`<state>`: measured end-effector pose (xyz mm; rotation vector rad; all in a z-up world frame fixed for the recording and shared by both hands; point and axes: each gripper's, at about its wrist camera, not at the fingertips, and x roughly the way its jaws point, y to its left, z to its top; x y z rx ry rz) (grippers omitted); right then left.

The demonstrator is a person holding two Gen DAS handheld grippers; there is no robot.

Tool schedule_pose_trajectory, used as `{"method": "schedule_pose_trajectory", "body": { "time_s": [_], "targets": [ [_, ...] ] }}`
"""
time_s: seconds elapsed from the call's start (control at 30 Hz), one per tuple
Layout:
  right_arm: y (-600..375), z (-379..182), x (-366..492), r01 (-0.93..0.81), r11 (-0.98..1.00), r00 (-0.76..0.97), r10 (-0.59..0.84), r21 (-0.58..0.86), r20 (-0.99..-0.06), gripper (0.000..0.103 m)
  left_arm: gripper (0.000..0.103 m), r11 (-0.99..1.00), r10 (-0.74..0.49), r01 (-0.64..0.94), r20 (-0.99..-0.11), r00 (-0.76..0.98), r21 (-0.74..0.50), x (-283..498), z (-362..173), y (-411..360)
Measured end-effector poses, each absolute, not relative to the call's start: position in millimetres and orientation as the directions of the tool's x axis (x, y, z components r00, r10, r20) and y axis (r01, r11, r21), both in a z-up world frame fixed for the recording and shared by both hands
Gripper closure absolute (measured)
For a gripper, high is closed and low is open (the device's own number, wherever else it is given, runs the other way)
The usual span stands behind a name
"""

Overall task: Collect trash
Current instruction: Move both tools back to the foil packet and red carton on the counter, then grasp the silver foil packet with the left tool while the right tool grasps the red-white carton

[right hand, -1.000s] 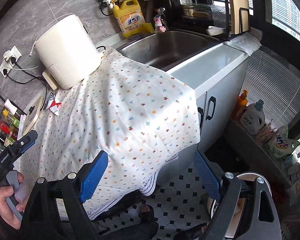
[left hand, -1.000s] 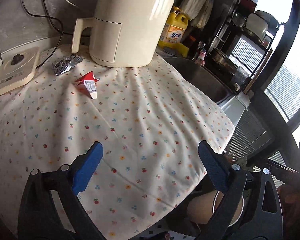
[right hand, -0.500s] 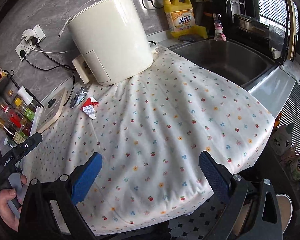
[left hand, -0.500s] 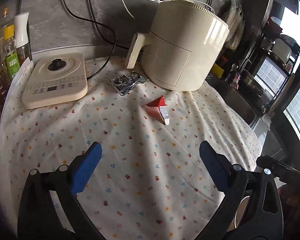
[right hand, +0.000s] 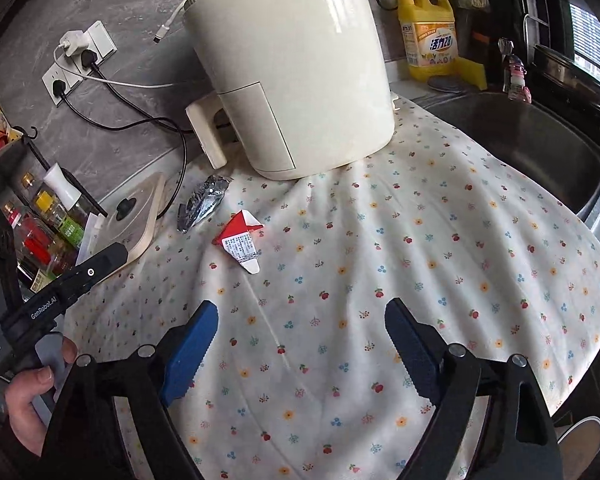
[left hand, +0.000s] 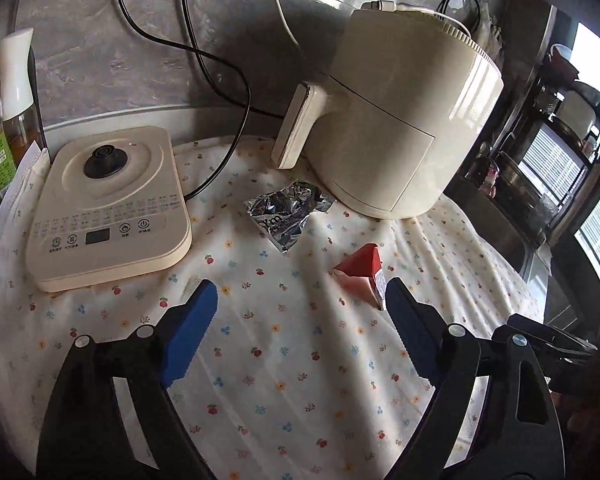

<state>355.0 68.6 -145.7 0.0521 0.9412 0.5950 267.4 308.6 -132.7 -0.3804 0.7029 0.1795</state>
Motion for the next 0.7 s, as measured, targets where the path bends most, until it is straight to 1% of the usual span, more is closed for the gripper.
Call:
{"method": "schedule_pose_trajectory", "body": {
  "time_s": [0.07,0.27,0.33,0.5,0.7],
  "targets": [
    [78,-148,360,-0.467,0.838,0.435,0.496,0.283,-0.752,0.028,0.025,0.916,0.023,-0.282,-0.664,0.748,-0.286,277,-137,314],
    [103,-160,375,-0.482,0.834,0.398,0.481,0.268,-0.781,0.038,0.034,0.913,-0.004,-0.279,-0.692,0.722,-0.296,312,-158,326],
    [112,-165,379,-0.487,0.833,0.386,0.476,0.263,-0.790,0.039,0.039,0.910,-0.014,-0.285,-0.707,0.707,-0.302,322,-167,329],
    [130,-176,386,-0.500,0.831,0.370,0.460,0.244,-0.807,0.041,0.044,0.899,-0.016,-0.306,-0.721,0.693,-0.314,339,-181,337],
    [147,-185,395,-0.518,0.823,0.347,0.450,0.232,-0.823,0.045,0.045,0.885,-0.027,-0.322,-0.726,0.687,-0.337,354,-190,348]
  ]
}}
